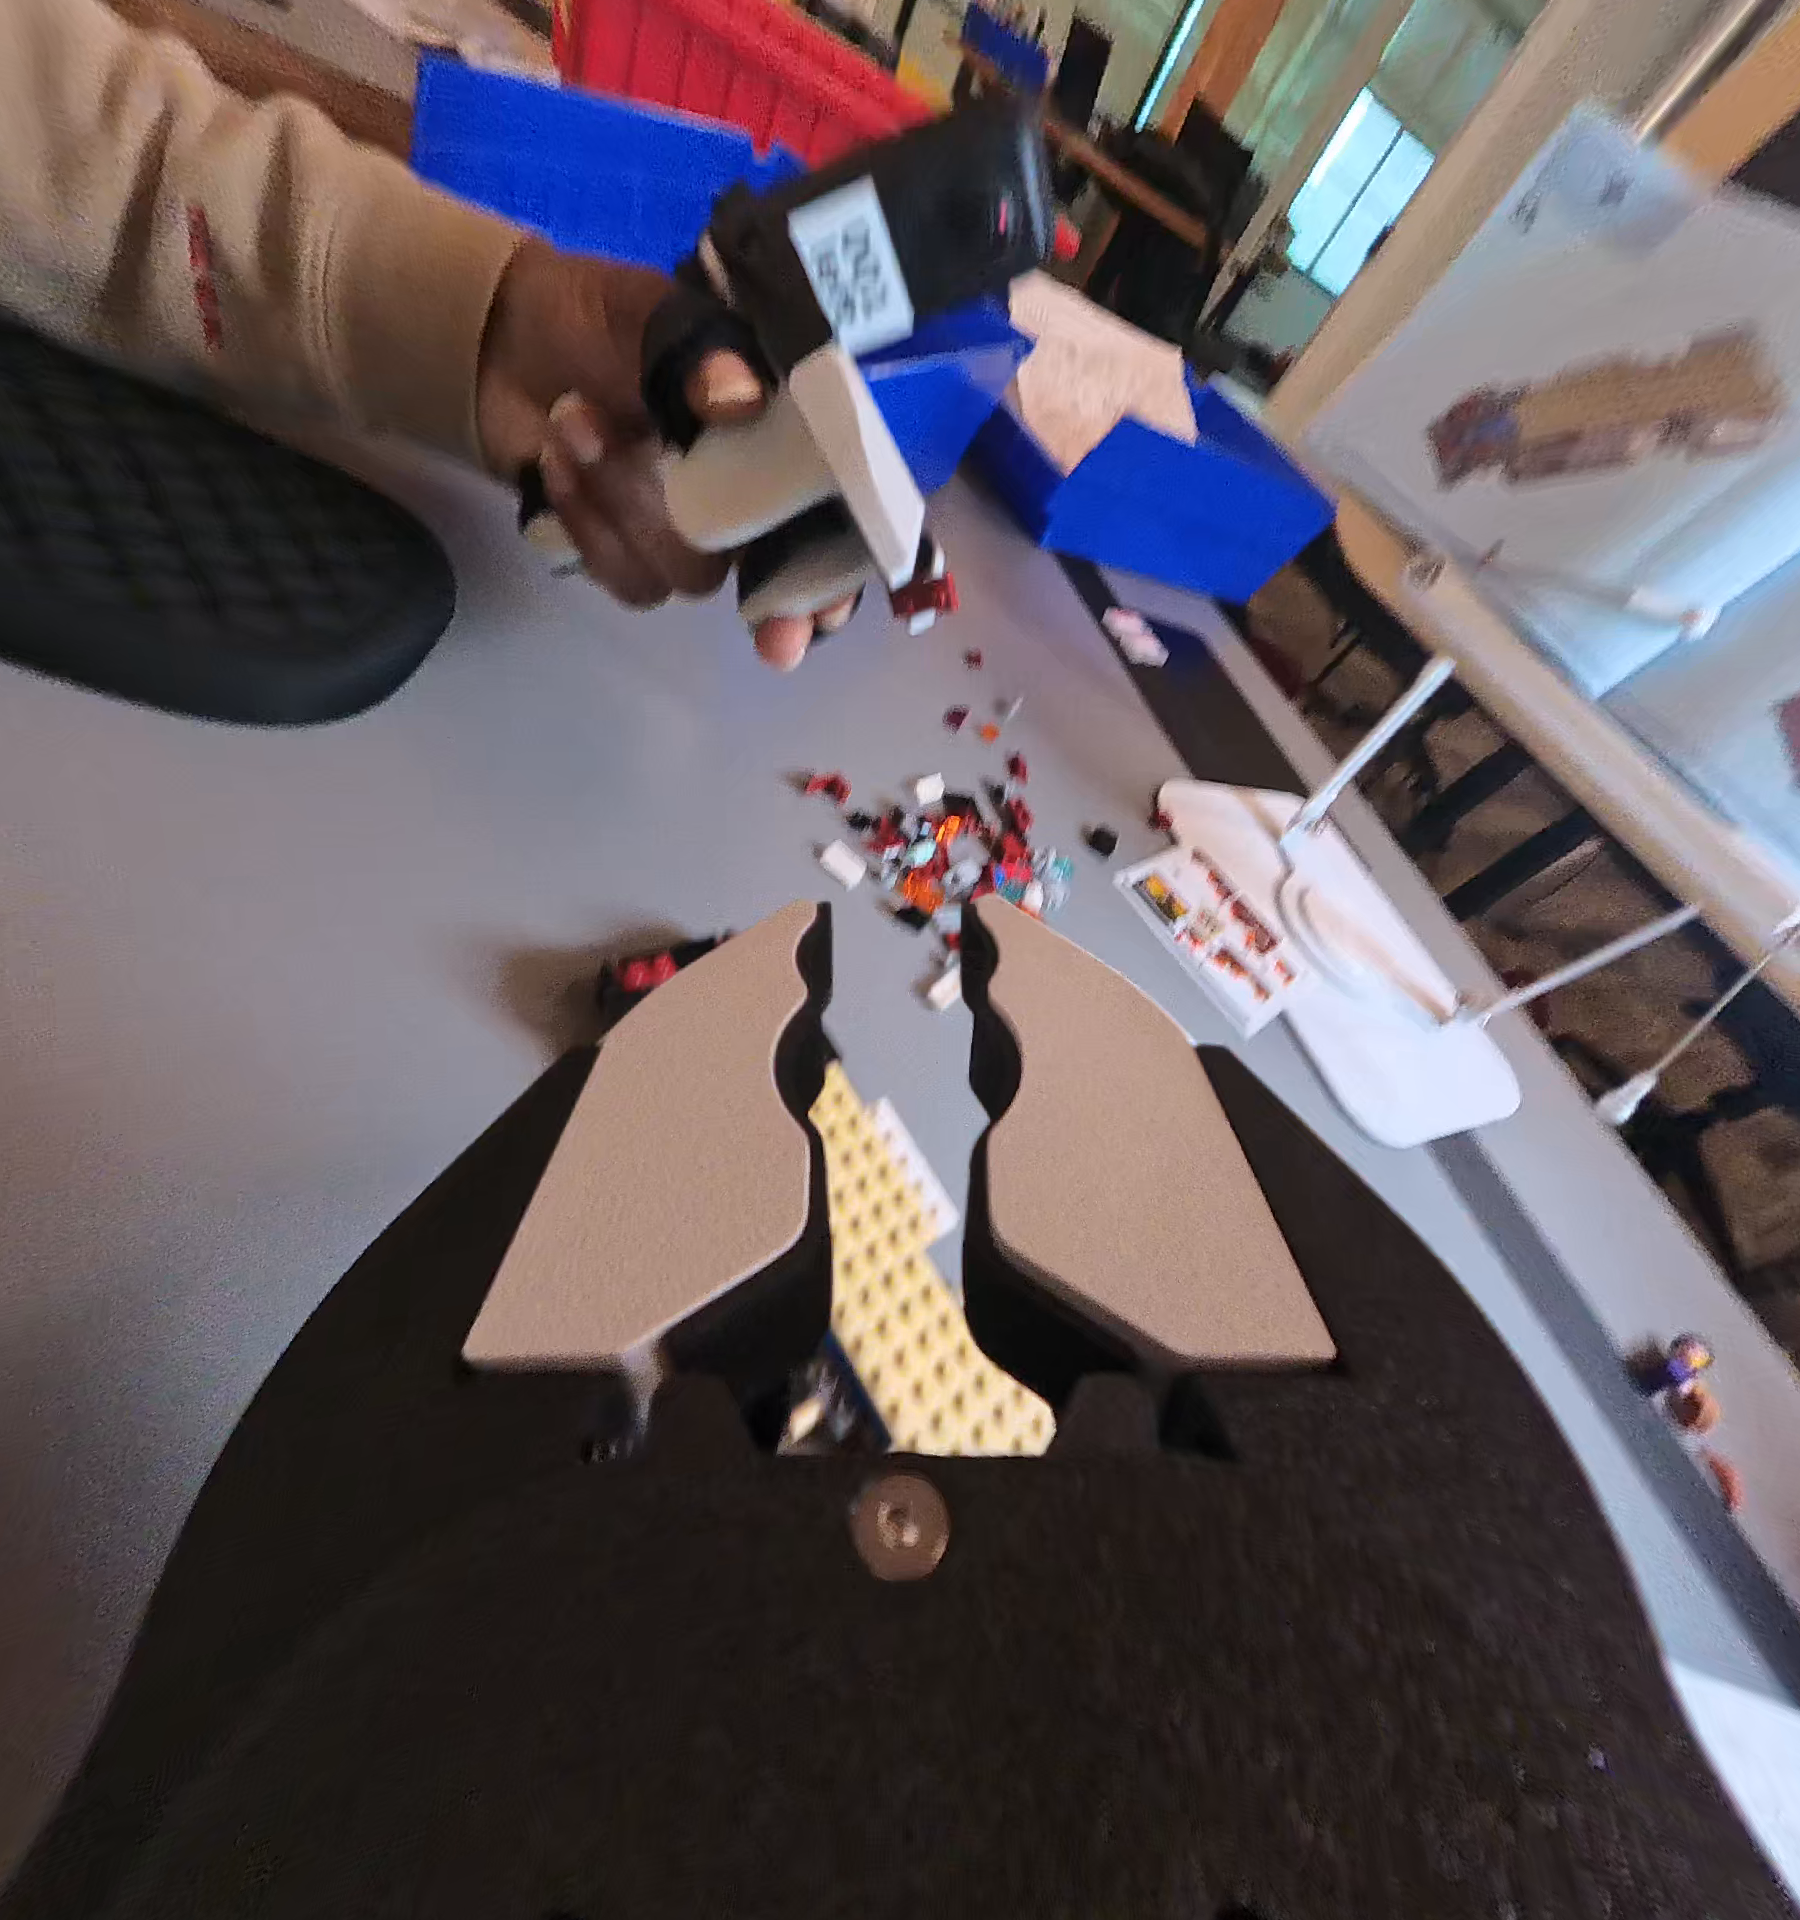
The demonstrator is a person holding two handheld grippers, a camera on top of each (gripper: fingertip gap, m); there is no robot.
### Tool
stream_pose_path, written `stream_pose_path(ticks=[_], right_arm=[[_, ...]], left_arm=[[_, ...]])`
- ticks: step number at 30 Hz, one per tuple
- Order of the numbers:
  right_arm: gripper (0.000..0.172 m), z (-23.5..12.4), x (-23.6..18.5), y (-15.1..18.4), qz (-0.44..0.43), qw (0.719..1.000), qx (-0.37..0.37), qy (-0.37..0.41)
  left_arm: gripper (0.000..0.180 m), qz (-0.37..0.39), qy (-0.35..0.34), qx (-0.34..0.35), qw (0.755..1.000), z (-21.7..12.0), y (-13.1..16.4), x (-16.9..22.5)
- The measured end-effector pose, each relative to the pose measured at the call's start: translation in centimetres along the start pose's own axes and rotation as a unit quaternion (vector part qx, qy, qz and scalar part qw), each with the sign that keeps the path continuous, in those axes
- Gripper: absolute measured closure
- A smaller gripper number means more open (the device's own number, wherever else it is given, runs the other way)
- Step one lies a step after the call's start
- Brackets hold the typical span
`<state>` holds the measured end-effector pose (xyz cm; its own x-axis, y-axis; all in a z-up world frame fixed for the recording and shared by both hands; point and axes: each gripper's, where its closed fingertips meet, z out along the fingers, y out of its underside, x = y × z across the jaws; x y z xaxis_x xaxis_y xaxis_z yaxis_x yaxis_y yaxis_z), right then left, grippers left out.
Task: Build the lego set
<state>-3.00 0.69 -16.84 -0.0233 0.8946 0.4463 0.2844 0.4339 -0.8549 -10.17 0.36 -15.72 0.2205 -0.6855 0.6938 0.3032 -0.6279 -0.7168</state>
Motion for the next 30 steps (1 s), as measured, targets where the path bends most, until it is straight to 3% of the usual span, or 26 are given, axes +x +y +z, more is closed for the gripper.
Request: stream_pose_path(ticks=[3,7,13,26,30], right_arm=[[0.148,1.1,0.3,-3.0,-0.046,0.998,0.035,0.027],[0.147,2.0,0.0,-4.5,-0.078,0.995,0.044,0.043],[0.155,2.8,-0.6,-4.3,-0.091,0.994,0.028,0.047],[0.155,3.3,-0.8,-4.2,-0.089,0.995,0.019,0.037],[0.156,3.3,-1.0,-3.6,-0.075,0.997,0.011,0.015]], left_arm=[[0.173,-0.058,0.071,0.024,0.996,1.8,0.0,2.0],[0.173,-0.082,0.101,0.023,0.991,3.1,0.5,3.1],[0.173,-0.094,0.106,0.009,0.990,3.9,1.6,3.2],[0.173,-0.106,0.117,0.014,0.987,3.5,1.7,3.3],[0.165,-0.068,0.086,0.000,0.994,3.4,2.0,2.6]])
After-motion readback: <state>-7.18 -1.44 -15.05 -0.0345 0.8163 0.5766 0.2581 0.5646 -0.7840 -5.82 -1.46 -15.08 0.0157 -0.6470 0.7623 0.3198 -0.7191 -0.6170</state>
